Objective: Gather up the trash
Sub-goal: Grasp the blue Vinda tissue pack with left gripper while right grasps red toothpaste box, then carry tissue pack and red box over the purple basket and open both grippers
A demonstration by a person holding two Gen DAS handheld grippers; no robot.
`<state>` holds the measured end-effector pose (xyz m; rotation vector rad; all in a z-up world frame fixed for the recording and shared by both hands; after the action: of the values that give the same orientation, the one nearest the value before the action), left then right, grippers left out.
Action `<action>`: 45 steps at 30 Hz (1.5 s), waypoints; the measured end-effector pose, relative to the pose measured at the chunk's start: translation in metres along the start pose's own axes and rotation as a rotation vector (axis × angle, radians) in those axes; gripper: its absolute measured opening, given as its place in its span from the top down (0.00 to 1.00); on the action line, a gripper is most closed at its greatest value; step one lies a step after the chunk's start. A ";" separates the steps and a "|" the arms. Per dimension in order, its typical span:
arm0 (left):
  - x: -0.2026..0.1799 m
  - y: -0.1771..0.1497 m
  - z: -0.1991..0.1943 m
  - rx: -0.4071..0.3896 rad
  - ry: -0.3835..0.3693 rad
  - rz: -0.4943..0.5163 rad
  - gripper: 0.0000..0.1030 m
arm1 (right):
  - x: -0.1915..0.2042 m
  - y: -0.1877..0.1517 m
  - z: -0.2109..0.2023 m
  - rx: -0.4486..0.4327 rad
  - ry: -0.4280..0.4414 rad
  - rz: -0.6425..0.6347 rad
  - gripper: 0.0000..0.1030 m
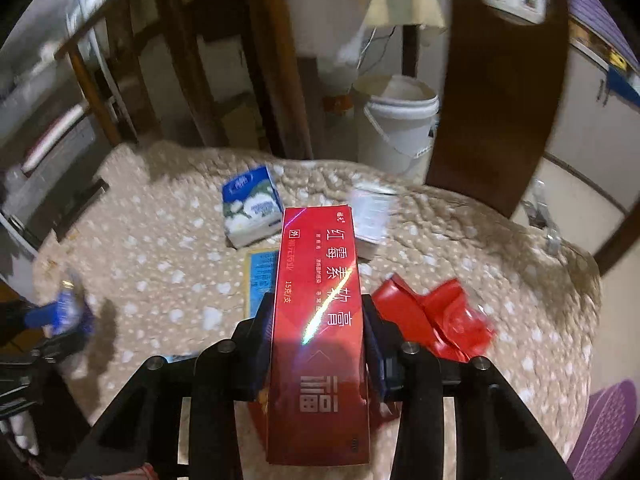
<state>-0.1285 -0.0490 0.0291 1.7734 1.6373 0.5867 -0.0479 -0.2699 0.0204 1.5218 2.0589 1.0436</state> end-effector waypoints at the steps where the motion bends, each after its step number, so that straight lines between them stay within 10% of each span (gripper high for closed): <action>1: -0.006 0.001 -0.001 0.001 -0.006 0.009 0.58 | -0.004 -0.002 -0.011 -0.018 0.003 0.019 0.58; 24: -0.220 0.025 0.002 -0.012 -0.265 0.318 0.58 | -0.210 -0.107 -0.181 -0.268 -0.355 0.439 0.58; 45: -0.454 0.020 0.076 0.163 -0.552 0.441 0.57 | -0.337 -0.188 -0.241 -0.335 -0.500 0.837 0.58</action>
<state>-0.1164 -0.5096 0.0368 2.1894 0.9448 0.1188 -0.2164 -0.6916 -0.0049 2.2080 0.8489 1.0359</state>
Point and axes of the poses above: each gripper's, at about its wrist camera, not at the fingertips, and z roughly the way its jaws point, x to its left, y to its top, the point moved 3 cm from there along z, roughly the way its jaws point, and after that the axes turned 10 degrees about -x, right-handed, at the moved point
